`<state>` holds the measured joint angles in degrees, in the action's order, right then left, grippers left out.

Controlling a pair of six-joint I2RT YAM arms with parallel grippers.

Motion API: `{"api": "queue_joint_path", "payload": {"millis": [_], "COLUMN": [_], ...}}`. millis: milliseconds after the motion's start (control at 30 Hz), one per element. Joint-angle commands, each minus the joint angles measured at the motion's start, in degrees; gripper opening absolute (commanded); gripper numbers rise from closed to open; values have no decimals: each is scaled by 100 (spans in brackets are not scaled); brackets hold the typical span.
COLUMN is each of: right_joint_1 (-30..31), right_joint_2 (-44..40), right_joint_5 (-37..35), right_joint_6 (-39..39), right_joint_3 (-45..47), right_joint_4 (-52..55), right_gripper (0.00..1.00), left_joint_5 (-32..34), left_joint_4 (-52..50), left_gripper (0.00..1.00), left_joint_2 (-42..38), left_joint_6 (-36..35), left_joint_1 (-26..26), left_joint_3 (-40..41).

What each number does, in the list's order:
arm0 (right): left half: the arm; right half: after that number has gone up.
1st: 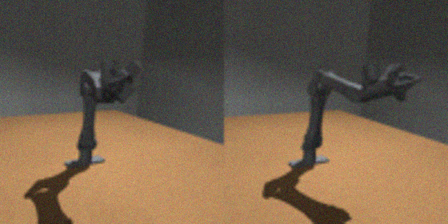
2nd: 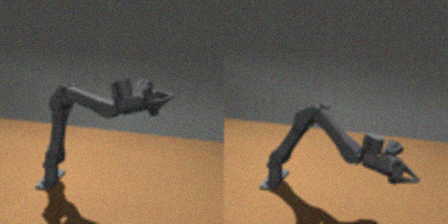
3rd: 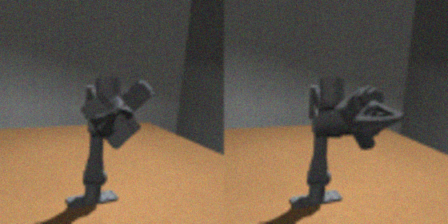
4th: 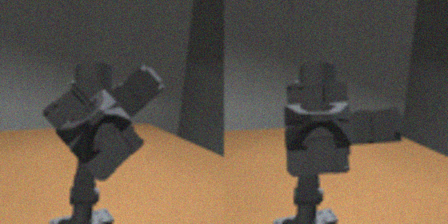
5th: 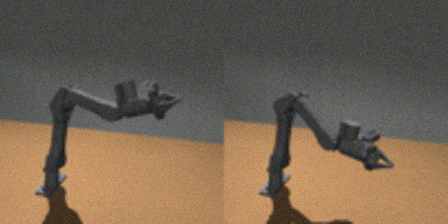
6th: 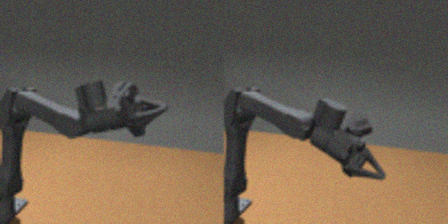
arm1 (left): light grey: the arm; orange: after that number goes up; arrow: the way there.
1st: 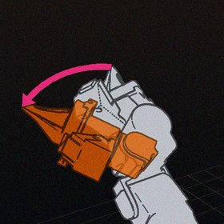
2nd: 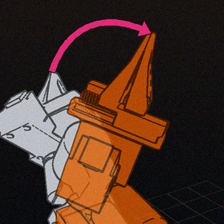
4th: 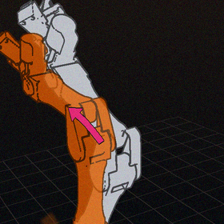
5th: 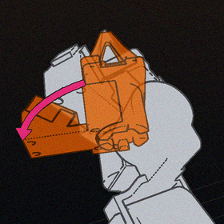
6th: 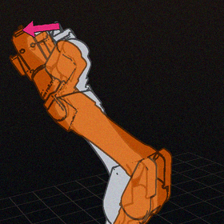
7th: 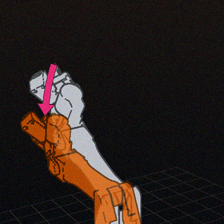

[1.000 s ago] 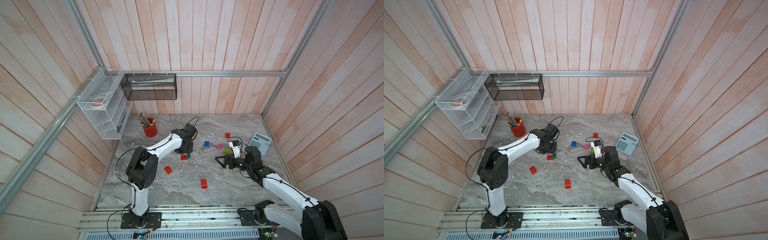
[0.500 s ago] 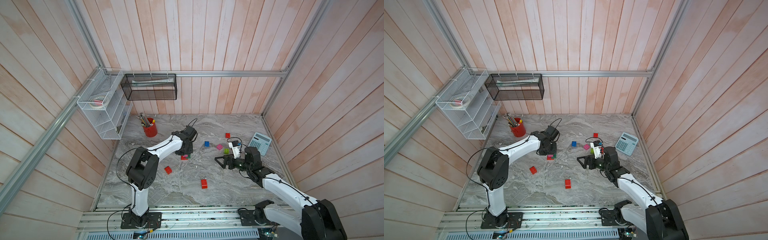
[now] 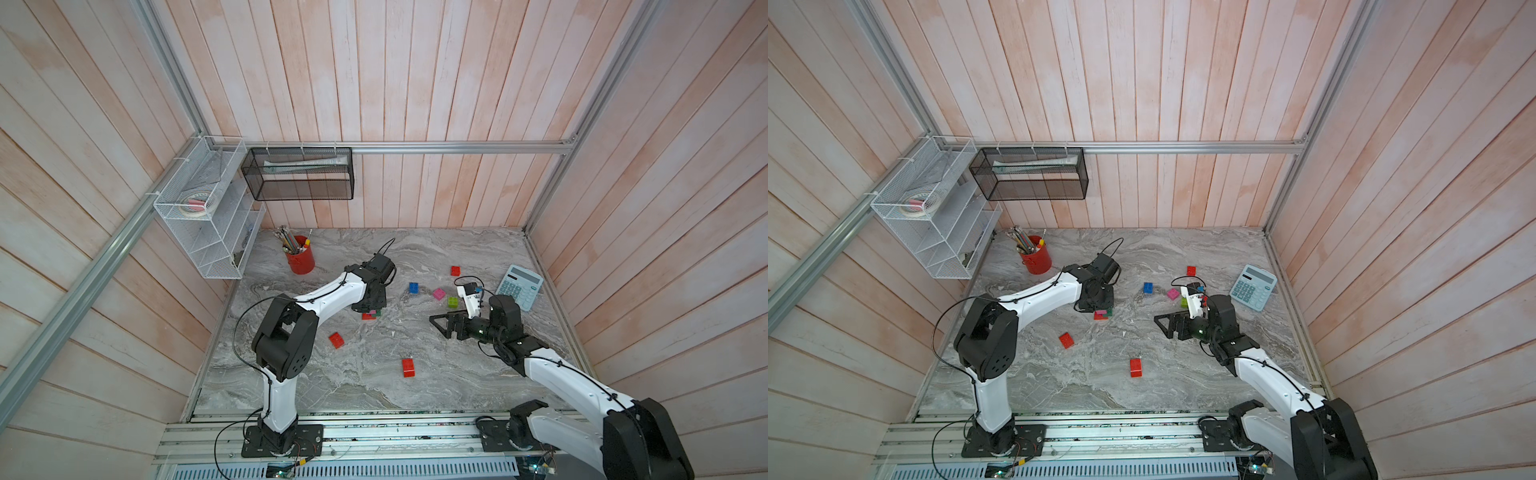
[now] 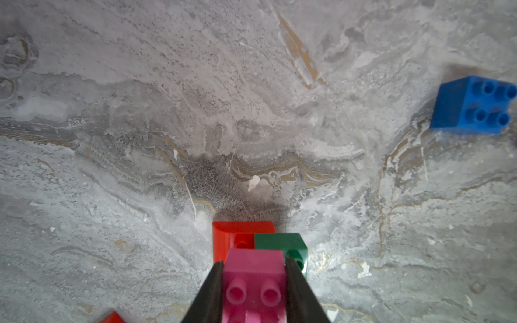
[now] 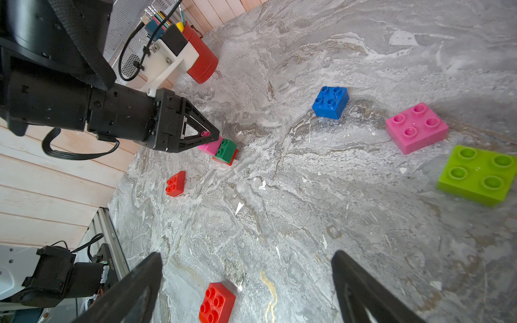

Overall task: Assemble the letter s with lego
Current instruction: Assemble the lego brick with the lego brick.

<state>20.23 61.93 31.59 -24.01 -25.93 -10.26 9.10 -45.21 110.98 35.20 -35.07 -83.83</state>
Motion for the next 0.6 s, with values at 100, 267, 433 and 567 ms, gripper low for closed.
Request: {"api": "queue_joint_path", "payload": {"millis": [100, 267, 433, 567], "right_joint_1": [34, 35, 36, 42], "right_joint_2": [-67, -75, -76, -59], "right_joint_5": [22, 26, 31, 42], "right_joint_6": [-25, -41, -46, -10], "right_joint_3": [88, 81, 49, -34], "right_joint_4": [-35, -45, -41, -7], "right_gripper": [96, 96, 96, 96], "left_joint_5": [210, 299, 265, 347], "left_joint_4": [-148, -216, -211, -308], "left_gripper": [35, 35, 36, 38], "left_joint_2": [176, 274, 280, 269], "left_joint_6": [83, 58, 37, -30], "left_joint_1": [-68, -105, -122, -140], "left_joint_3": [215, 204, 139, -44]}}
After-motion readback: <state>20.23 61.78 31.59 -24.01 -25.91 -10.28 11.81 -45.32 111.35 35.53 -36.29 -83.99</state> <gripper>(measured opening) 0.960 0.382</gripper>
